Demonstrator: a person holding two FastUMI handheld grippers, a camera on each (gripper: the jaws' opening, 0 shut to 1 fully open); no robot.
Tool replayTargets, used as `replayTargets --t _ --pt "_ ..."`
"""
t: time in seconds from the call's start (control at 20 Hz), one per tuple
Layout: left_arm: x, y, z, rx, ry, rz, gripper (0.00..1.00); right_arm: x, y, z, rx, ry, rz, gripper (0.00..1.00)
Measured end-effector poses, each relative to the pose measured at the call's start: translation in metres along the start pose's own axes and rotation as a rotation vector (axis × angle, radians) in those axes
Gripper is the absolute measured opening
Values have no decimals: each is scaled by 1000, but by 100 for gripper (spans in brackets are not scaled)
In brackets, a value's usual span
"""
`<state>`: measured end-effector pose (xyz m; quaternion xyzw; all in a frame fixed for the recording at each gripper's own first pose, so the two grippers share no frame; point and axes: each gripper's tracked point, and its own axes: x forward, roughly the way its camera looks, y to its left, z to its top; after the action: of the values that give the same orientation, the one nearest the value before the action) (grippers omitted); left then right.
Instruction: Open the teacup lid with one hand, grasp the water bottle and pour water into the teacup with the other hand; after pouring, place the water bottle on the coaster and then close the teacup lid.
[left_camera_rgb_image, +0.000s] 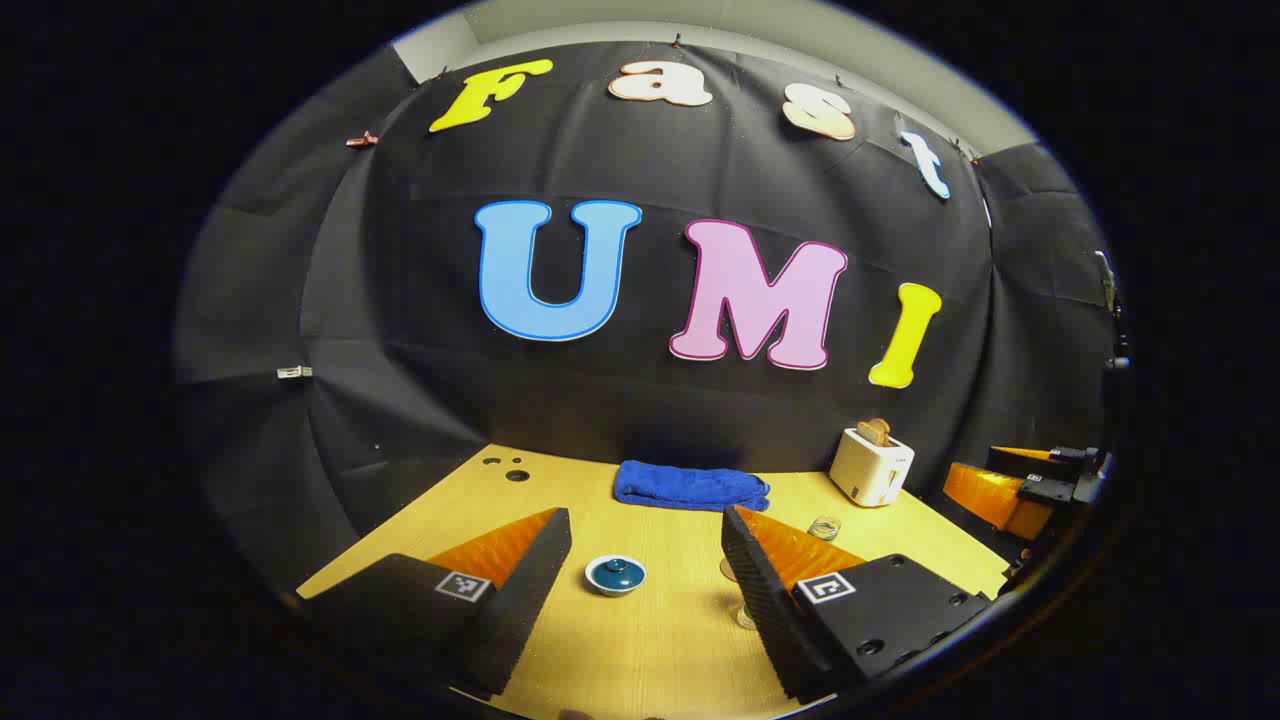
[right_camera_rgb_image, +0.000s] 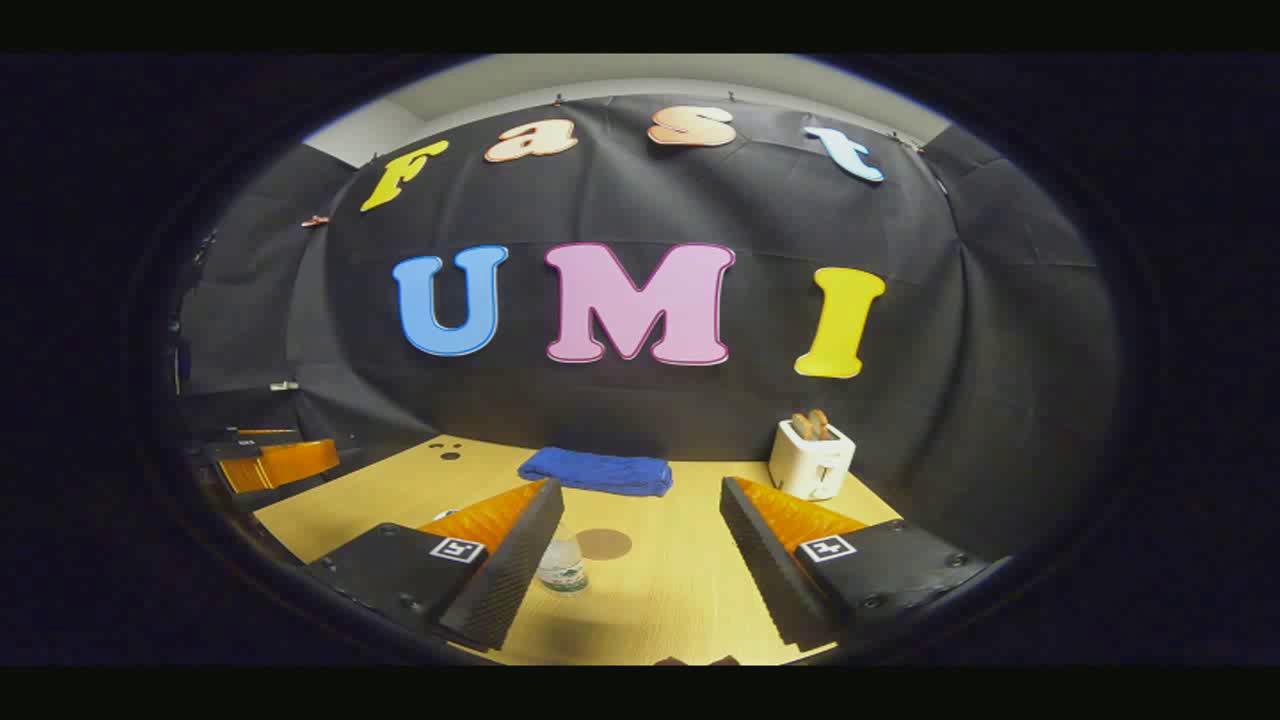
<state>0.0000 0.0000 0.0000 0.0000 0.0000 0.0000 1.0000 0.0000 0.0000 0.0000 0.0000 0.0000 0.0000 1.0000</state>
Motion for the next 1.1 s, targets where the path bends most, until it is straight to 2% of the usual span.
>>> replayTargets --t 0.25,0.65,1.1 --pt "15 25 -13 28 44 71 95 14 20 -16 -12 49 108 98" --pt "48 36 -40 65 71 87 95 34 41 -61 -4 125 213 98" --pt "78 35 -76 24 133 93 96 43 55 -84 -21 145 266 98"
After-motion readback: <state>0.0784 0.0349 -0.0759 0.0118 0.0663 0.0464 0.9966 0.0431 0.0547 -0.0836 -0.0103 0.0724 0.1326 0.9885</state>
